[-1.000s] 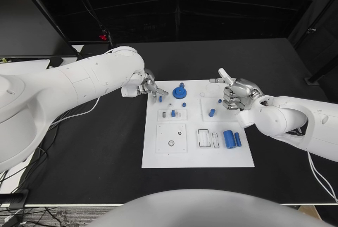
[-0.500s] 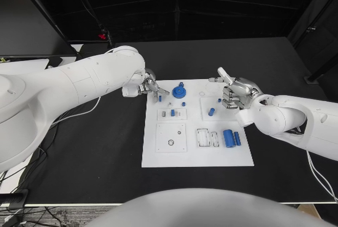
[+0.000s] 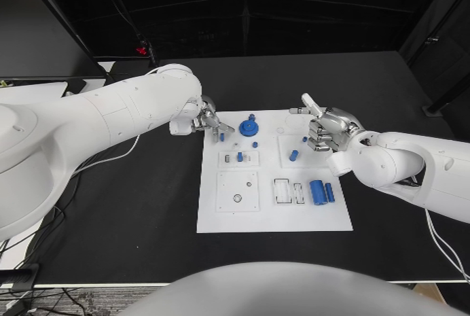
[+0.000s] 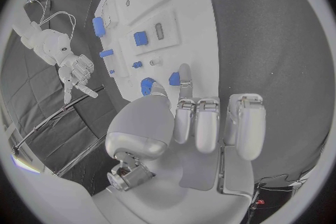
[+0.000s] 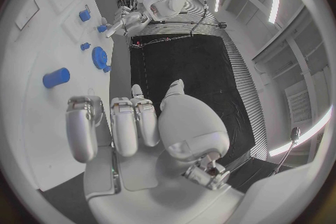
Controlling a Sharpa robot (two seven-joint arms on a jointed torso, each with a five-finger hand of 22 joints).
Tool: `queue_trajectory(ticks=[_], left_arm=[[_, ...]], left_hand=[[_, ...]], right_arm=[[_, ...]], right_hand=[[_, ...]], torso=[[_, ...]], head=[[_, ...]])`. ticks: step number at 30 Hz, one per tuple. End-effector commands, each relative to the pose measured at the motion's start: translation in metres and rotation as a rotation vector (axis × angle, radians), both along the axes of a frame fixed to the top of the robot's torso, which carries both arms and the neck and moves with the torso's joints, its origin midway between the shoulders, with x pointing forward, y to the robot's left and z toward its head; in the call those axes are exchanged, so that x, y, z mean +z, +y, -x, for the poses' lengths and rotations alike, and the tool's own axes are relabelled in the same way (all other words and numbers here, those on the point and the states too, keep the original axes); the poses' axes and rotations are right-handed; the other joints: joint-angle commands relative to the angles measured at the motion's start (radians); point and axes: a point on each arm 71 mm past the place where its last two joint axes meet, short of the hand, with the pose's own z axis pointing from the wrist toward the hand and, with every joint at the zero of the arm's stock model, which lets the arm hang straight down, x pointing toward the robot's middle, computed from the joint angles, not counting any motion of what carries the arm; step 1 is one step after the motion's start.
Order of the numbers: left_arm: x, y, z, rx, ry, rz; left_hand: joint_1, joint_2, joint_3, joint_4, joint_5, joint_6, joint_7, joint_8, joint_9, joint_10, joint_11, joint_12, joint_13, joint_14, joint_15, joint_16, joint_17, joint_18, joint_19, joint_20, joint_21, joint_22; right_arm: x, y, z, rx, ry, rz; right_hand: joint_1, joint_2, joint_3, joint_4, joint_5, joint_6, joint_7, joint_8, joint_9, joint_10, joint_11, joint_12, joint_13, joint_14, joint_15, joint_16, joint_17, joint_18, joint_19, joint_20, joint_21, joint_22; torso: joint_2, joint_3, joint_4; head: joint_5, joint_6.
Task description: Assemble the parts on the task board
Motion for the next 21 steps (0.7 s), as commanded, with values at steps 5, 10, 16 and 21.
queue_trajectory(ticks=[5,10,16,21], left_arm=[[0.0002,-0.0014,0.0002,-0.012,0.007,-0.003],[-0.0004,-0.0017,0.0001,-0.013,0.006,0.0],[-0.0012,-0.0028,0.0004,-0.015,0.009,0.0],[-0.0021,-0.0037,0.0005,-0.015,0.008,0.003]], left_hand=[[0.033,-0.003,-0.002,-0.002,0.004,-0.001,0.002,-0.007,0.005,0.108,0.004,0.003,0.263,0.103,0.002,0.001,0.263,0.005,0.068,0.001,-0.004,0.249],[0.065,0.002,0.002,-0.001,0.018,0.001,0.001,-0.014,0.009,0.108,0.004,0.003,0.263,0.103,0.002,0.001,0.263,0.005,0.067,0.002,-0.005,0.249],[0.104,0.013,0.008,0.001,0.06,0.002,0.0,-0.023,0.016,0.108,0.003,0.003,0.263,0.103,0.002,0.001,0.263,0.004,0.07,0.002,-0.003,0.25],[0.118,0.018,0.012,0.0,0.073,0.002,-0.001,-0.026,0.019,0.108,0.002,0.003,0.263,0.103,0.001,0.001,0.263,0.004,0.07,0.002,-0.003,0.25]], right_arm=[[0.0011,0.0015,-0.0001,0.009,-0.004,-0.006],[0.001,0.0017,-0.0003,0.008,-0.004,-0.006],[0.0009,0.0016,-0.0004,0.008,-0.003,-0.005],[0.0008,0.0019,-0.0006,0.009,-0.003,-0.005]], right_hand=[[0.0,0.007,-0.004,0.0,-0.002,-0.005,0.0,0.004,0.001,0.106,0.003,0.002,0.263,0.109,0.005,0.002,0.263,0.01,0.047,0.003,-0.005,0.24],[0.0,0.007,-0.004,0.0,-0.002,-0.005,0.0,0.004,0.001,0.106,0.003,0.002,0.263,0.109,0.005,0.002,0.263,0.01,0.047,0.003,-0.005,0.24],[0.0,0.007,-0.004,0.0,-0.002,-0.005,0.0,0.004,0.001,0.106,0.003,0.002,0.263,0.109,0.005,0.002,0.263,0.01,0.047,0.003,-0.005,0.24],[0.0,0.007,-0.004,0.0,-0.002,-0.005,0.0,0.004,0.001,0.106,0.003,0.002,0.263,0.109,0.005,0.002,0.263,0.01,0.047,0.003,-0.005,0.24]], torso=[[0.0,0.0003,0.0005],[0.0,-0.0001,0.0003],[0.0,-0.0001,0.0008],[0.0,-0.0002,0.0001]], head=[[-0.002,-0.001],[-0.002,-0.001],[-0.003,-0.003],[-0.003,-0.003]])
